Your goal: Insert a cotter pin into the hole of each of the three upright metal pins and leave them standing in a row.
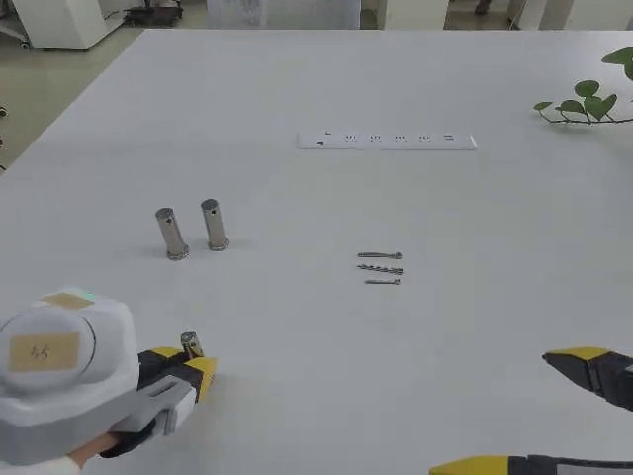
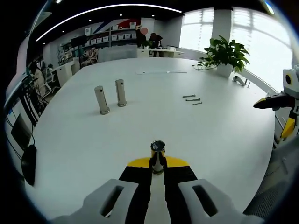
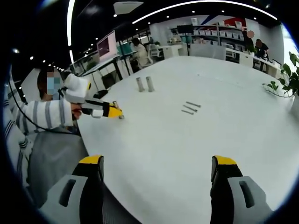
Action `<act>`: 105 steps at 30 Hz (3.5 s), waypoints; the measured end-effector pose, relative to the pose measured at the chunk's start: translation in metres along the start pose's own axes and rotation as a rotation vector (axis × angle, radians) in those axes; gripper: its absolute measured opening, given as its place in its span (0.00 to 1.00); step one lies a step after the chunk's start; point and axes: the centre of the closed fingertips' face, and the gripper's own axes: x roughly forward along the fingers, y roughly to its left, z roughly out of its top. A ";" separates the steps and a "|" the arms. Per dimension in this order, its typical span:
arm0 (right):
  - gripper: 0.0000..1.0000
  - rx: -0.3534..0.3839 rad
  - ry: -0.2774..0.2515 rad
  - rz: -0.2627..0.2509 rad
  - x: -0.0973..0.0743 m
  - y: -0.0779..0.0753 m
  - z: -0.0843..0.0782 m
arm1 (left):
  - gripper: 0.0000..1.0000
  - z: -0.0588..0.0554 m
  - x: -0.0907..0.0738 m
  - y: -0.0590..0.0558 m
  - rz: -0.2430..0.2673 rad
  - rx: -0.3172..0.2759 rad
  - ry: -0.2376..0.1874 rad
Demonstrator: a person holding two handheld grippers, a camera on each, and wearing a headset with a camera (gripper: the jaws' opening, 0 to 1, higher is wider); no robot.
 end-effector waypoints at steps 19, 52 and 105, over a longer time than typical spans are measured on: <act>0.97 -0.008 0.003 -0.001 0.000 0.001 0.001 | 0.08 -0.001 0.000 -0.006 -0.017 0.020 -0.020; 0.93 -0.154 0.011 0.042 0.021 -0.017 0.041 | 0.38 -0.019 -0.018 0.004 -0.027 0.023 0.055; 0.60 -0.600 0.380 0.358 0.128 -0.054 0.046 | 0.99 -0.004 -0.051 -0.002 -0.098 0.029 0.059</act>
